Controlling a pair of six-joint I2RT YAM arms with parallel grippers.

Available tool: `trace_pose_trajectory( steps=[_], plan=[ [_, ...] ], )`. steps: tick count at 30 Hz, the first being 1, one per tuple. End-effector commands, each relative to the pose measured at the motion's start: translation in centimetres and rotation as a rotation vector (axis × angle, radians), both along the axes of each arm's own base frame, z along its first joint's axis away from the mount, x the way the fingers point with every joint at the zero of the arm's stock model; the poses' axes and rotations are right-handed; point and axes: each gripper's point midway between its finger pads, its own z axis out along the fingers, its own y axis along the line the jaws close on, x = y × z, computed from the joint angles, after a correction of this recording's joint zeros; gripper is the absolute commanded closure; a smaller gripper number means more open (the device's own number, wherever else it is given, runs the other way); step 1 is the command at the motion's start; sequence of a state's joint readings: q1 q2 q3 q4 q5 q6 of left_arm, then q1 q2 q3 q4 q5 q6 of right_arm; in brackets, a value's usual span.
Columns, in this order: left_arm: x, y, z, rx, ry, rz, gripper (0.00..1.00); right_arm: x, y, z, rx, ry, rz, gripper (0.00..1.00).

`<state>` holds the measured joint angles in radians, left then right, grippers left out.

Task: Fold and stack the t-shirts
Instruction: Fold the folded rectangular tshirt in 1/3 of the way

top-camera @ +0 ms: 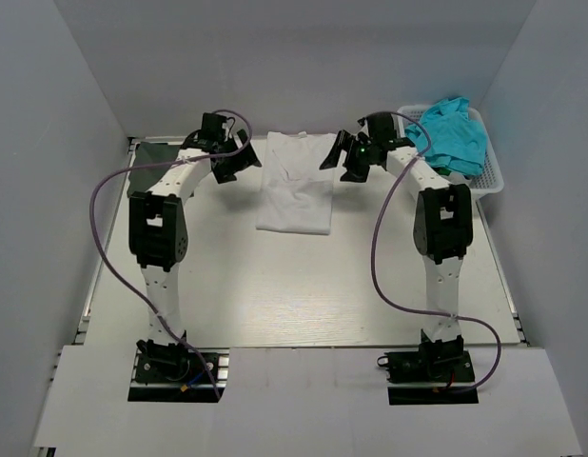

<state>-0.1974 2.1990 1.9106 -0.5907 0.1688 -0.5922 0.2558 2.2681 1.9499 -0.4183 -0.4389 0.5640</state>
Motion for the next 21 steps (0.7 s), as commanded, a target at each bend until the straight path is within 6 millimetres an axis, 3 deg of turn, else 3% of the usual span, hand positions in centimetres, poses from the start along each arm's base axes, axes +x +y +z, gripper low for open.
trace_pose_trajectory(
  steps=[1,2,3,5,6,9,12,14,16,21],
  plan=[
    [-3.9,-1.7,3.1,0.027,-0.066,-0.115,0.01,-3.4,-0.4,3.3,-0.059,-0.076,0.074,0.1],
    [-5.1,-1.9,2.2,0.048,-0.036,-0.132,0.01,-5.5,-0.6,1.8,-0.091,-0.032,0.089,0.1],
    [-7.0,-2.2,-0.1,0.052,0.027,-0.151,0.01,-6.1,-1.0,1.3,-0.121,-0.027,0.081,0.1],
    [-8.7,-2.3,-1.0,0.03,0.059,-0.174,0.01,-8.2,-1.1,1.1,-0.133,-0.02,0.088,0.1],
    [-10.3,-2.6,-2.7,0.026,0.102,-0.193,0.01,-10.3,-1.5,-0.9,-0.146,0.038,0.097,0.1],
    [-11.8,-2.7,-4.3,0.031,0.13,-0.216,0.01,-12.3,-1.3,-2.9,-0.166,0.093,0.103,0.1],
    [-12.8,-3.3,-5.2,0.049,0.149,-0.239,0.09,-13.8,-0.9,-4.9,-0.168,0.147,0.109,0.12],
    [-13.5,-2.3,-6.6,0.092,0.191,-0.215,0.14,-14.2,-0.4,-5.7,-0.166,0.17,0.116,0.2],
    [-13.9,-2.0,-7.1,0.103,0.205,-0.21,0.18,-14.3,-0.1,-6.2,-0.171,0.179,0.122,0.26],
    [-14.2,-1.6,-9.2,0.124,0.248,-0.192,0.25,-14.3,0.4,-8.6,-0.191,0.216,0.129,0.29]
  ],
)
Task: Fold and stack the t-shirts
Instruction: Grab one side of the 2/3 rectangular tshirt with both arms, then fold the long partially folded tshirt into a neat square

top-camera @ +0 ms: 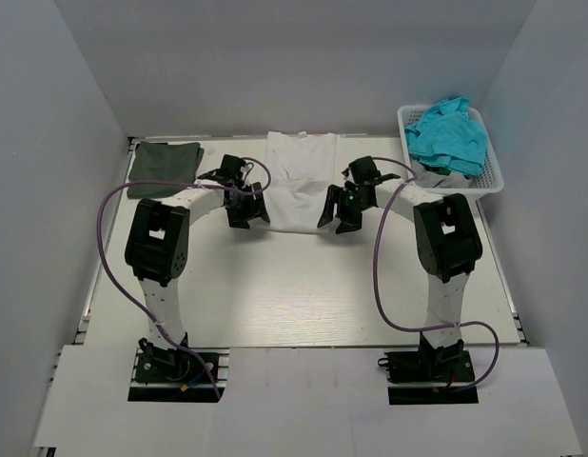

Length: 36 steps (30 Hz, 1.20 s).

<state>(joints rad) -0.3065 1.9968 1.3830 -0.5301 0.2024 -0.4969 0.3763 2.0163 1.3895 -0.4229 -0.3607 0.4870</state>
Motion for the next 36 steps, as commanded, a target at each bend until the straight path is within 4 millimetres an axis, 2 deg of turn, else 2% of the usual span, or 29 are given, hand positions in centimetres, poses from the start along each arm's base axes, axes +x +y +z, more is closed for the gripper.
trace_pose_trajectory(
  steps=[1,5,6,8,9,10,11,13,14,15,16,17,18,19,20,21,22,23,25,26,28,29,30,31,34,35,36],
  plan=[
    [-0.2,0.7,-1.3,0.04,0.011,0.009,0.26,0.9,0.6,-0.9,-0.002,-0.013,0.001,0.31],
    [0.0,0.1,-2.4,0.019,0.04,-0.006,0.45,0.8,1.3,-1.9,-0.003,0.007,0.007,0.32],
    [0.2,0.0,-2.3,0.016,0.03,-0.006,0.5,0.7,1.3,-2.3,-0.008,0.017,0.007,0.4],
    [0.0,-0.2,-2.7,0.006,0.042,-0.012,0.69,0.6,1.4,-2.5,-0.006,0.025,0.005,0.48],
    [0.2,-0.4,-2.5,-0.006,0.035,-0.016,0.76,0.4,1.6,-2.5,-0.003,0.028,0.011,0.57],
    [-0.1,-0.3,-2.8,-0.003,0.045,-0.016,0.92,0.4,1.7,-2.3,0.003,0.027,0.009,0.64],
    [-0.3,-0.3,-3.1,-0.002,0.046,-0.016,0.99,0.1,1.6,-2.3,0.004,0.031,0.007,0.69],
    [-0.6,-0.3,-3.0,-0.012,0.043,-0.02,1.0,0.4,1.9,-1.5,0.014,-0.003,0.01,1.0],
    [-0.5,-0.6,-2.0,-0.029,0.024,-0.026,1.0,-0.1,1.7,-2.0,0.003,0.009,0.006,1.0],
    [-1.2,-0.4,-2.0,-0.027,0.033,-0.026,1.0,-0.1,1.6,-1.6,0.005,0.004,0.006,1.0],
    [-1.3,-0.4,-1.4,-0.034,0.025,-0.017,1.0,-0.2,1.8,-0.4,0.014,-0.016,0.012,1.0],
    [-2.2,-0.7,-0.9,-0.04,0.033,-0.03,1.0,-0.7,1.8,0.0,0.022,-0.012,0.024,1.0],
    [-3.1,-0.6,0.8,-0.064,0.027,-0.015,1.0,-1.8,1.4,0.0,0.009,0.024,0.032,1.0],
    [-4.0,-0.4,1.5,-0.068,0.033,-0.005,1.0,-2.3,1.3,1.8,0.023,0.004,0.037,1.0],
    [-5.2,-1.0,2.4,-0.097,0.038,-0.023,1.0,-4.1,1.0,1.8,0.023,0.051,0.052,1.0],
    [-7.0,-0.8,2.3,-0.107,0.066,-0.031,1.0,-5.3,0.8,2.9,0.035,0.057,0.06,1.0],
    [-8.3,-1.1,4.5,-0.137,0.04,-0.045,1.0,-6.5,0.5,4.1,0.042,0.066,0.078,1.0],
    [-9.7,-1.6,5.2,-0.169,0.058,-0.057,1.0,-8.2,0.3,5.4,0.064,0.089,0.097,1.0],
    [-12.6,-1.5,5.3,-0.192,0.104,-0.072,1.0,-11.7,-0.5,5.7,0.069,0.178,0.129,1.0],
    [-14.5,-1.5,6.5,-0.223,0.133,-0.08,1.0,-12.9,-0.8,7.1,0.083,0.164,0.147,1.0],
    [-16.4,-1.8,7.7,-0.257,0.16,-0.11,1.0,-15.4,-1.5,8.1,0.089,0.24,0.178,1.0],
    [-17.7,-1.5,8.1,-0.256,0.205,-0.11,1.0,-15.9,-1.5,9.3,0.107,0.233,0.193,1.0],
    [-18.0,-1.4,9.3,-0.261,0.189,-0.113,1.0,-16.6,-1.0,10.4,0.165,0.247,0.232,1.0],
    [-18.5,-1.4,10.2,-0.269,0.197,-0.117,1.0,-17.6,-1.4,11.0,0.171,0.295,0.237,1.0],
    [-19.0,-1.3,13.2,-0.279,0.193,-0.122,1.0,-18.3,-0.3,14.1,0.293,0.297,0.296,1.0],
    [-18.8,-1.1,14.3,-0.268,0.169,-0.125,1.0,-18.4,-0.2,14.6,0.308,0.304,0.301,1.0],
    [-18.7,-1.0,14.6,-0.26,0.163,-0.121,1.0,-18.3,0.2,15.8,0.357,0.303,0.311,1.0]
  ],
)
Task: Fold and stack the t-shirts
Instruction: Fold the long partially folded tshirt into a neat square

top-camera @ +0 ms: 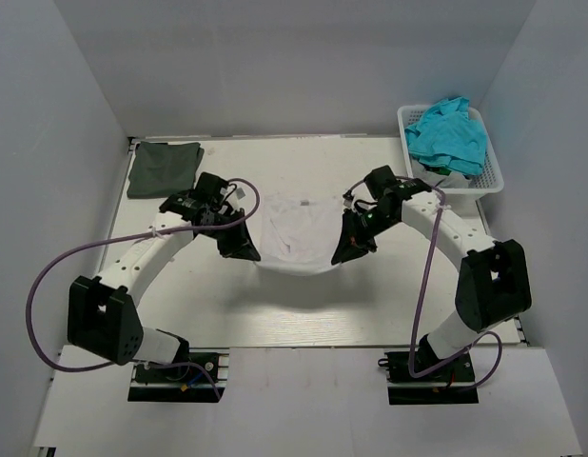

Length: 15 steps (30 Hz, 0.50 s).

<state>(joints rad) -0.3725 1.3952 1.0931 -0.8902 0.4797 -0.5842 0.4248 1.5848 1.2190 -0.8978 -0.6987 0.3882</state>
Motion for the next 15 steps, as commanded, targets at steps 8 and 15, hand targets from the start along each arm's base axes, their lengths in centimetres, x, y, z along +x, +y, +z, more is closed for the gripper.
trace_pose_trajectory(
  steps=[8,15],
  plan=[
    [1.4,0.8,4.6,0.017,-0.038,0.055,1.0,-0.2,1.0,5.9,0.298,0.104,0.027,1.0],
    [6.2,-0.5,6.1,0.004,-0.124,0.078,1.0,2.4,0.6,6.4,0.368,0.083,-0.005,1.0]
  ],
)
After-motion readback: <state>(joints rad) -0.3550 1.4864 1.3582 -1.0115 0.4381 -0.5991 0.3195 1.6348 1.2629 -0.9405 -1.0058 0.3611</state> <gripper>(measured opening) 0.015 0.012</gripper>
